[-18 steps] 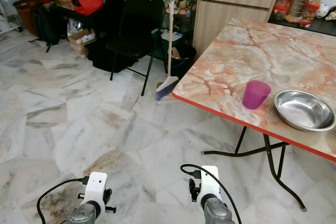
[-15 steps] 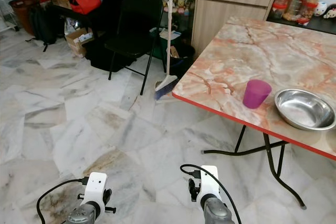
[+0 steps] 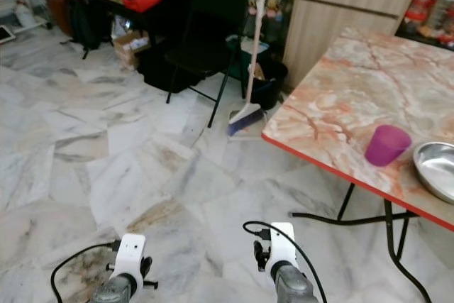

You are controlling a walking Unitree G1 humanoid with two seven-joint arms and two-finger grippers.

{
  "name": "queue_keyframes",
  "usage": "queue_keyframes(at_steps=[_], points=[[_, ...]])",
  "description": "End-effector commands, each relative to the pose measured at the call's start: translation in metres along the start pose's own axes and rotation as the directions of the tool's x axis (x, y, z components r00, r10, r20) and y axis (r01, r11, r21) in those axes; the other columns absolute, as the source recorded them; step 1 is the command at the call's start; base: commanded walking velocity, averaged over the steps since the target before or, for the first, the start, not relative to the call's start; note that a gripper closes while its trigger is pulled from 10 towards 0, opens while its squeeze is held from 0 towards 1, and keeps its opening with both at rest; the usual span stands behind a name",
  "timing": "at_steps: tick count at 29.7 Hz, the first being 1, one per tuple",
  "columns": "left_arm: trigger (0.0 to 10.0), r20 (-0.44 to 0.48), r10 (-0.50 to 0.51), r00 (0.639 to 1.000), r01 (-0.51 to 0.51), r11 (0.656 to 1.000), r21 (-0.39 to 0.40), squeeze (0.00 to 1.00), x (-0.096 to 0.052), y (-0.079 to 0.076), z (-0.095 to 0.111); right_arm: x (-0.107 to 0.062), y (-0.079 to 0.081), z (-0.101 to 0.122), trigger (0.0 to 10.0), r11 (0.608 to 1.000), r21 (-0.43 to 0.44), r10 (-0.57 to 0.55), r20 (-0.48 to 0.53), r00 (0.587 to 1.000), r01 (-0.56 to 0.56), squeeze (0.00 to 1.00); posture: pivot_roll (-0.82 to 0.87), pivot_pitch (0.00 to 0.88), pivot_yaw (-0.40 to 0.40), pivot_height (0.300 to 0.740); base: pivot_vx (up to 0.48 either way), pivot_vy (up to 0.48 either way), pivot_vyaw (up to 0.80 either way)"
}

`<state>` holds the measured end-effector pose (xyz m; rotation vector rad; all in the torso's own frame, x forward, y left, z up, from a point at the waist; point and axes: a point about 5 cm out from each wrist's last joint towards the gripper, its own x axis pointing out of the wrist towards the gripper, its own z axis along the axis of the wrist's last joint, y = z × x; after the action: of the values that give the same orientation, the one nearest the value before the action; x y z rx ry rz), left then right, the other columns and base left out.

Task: Setting the table

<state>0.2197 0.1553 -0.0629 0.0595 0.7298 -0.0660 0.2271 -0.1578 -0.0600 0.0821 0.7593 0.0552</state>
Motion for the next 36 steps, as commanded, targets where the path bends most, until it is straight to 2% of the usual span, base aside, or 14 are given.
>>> queue_keyframes(at_steps=[1, 7, 13, 18, 23, 36], points=[[10.0, -0.015, -0.003, 1.0, 0.003, 1.0, 0.003, 0.0, -0.0001, -0.0013, -0.002, 0.0003, -0.0011, 0.0014, 10.0, 1.0, -0.007, -0.001, 0.0, 1.0, 0.001, 0.0, 0.01, 0.0, 0.008, 0.74, 0.0, 0.0, 0.0], [10.0, -0.015, -0.016, 1.0, 0.017, 0.999, 0.044, 0.0, -0.0005, -0.003, -0.0028, -0.0008, -0.0021, -0.0023, 10.0, 1.0, 0.0, -0.01, -0.008, 1.0, 0.01, 0.0, 0.01, 0.0, 0.012, 0.74, 0.0, 0.0, 0.0], [10.0, -0.018, -0.023, 1.0, 0.024, 0.998, 0.053, 0.0, -0.0006, -0.0045, -0.0034, -0.0008, -0.0016, -0.0028, 10.0, 1.0, -0.006, -0.015, -0.009, 1.0, 0.015, 0.0, 0.0, 0.0, 0.014, 0.74, 0.0, -0.289, 0.0], [10.0, -0.016, -0.024, 1.0, 0.025, 0.998, 0.052, 0.0, -0.0005, -0.0048, -0.0031, -0.0005, -0.0019, -0.0022, 10.0, 1.0, 0.012, -0.024, -0.011, 1.0, 0.024, 0.0, 0.01, 0.0, 0.012, 0.74, 0.0, -0.298, 0.0], [10.0, -0.012, -0.023, 1.0, 0.024, 0.999, 0.048, 0.0, -0.0003, -0.0044, -0.0023, -0.0002, -0.0023, -0.0011, 10.0, 1.0, 0.004, -0.028, -0.012, 1.0, 0.028, 0.0, 0.01, 0.0, 0.012, 0.74, 0.0, -0.298, -0.69], [10.0, -0.009, -0.026, 1.0, 0.026, 0.999, 0.045, 0.0, -0.0002, -0.004, -0.0015, 0.0001, -0.0016, 0.0007, 10.0, 0.999, 0.014, -0.03, 0.003, 1.0, 0.03, 0.0, 0.01, 0.0, 0.015, 0.74, 0.0, -0.305, 0.0]])
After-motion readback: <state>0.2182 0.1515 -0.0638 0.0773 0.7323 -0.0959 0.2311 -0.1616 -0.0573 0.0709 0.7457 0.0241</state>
